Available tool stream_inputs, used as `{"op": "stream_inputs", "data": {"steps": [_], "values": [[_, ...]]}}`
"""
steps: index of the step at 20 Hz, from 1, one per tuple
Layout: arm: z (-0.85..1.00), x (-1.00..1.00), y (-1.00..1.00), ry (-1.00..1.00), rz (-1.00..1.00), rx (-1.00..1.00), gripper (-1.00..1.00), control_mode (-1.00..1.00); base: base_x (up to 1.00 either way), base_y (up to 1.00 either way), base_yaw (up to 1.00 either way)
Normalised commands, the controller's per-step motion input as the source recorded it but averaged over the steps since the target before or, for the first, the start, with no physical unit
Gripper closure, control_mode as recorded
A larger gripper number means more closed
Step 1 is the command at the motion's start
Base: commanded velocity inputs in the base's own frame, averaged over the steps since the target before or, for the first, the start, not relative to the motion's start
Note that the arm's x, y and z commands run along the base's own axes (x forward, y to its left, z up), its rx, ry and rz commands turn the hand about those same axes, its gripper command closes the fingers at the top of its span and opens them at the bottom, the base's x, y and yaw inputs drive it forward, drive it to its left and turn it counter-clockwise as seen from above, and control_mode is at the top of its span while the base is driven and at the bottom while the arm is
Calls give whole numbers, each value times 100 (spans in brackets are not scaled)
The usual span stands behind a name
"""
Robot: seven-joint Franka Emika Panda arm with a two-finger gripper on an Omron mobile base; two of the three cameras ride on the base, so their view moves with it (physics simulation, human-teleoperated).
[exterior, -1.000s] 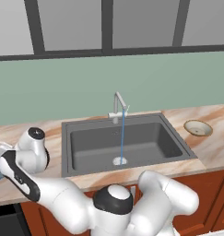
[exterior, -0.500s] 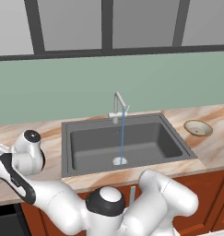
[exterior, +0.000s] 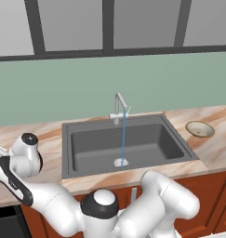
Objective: Rinse each bowl for a few seconds and place them down in the sink or on the counter.
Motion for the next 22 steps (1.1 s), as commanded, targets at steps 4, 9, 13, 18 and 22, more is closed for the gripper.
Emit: {"op": "stream_inputs", "data": {"steps": [4,9,13,18,22], "values": [[-17,11,18,0,-2,0,100,-100,0,0,0],[-11,7,9,0,-1,0,100,-100,0,0,0],[-5,0,0,1,0,0,100,-100,0,0,0],[-4,-4,-5,2,0,1,100,-100,0,0,0],[3,-15,-17,1,-3,2,100,-100,0,0,0]]}}
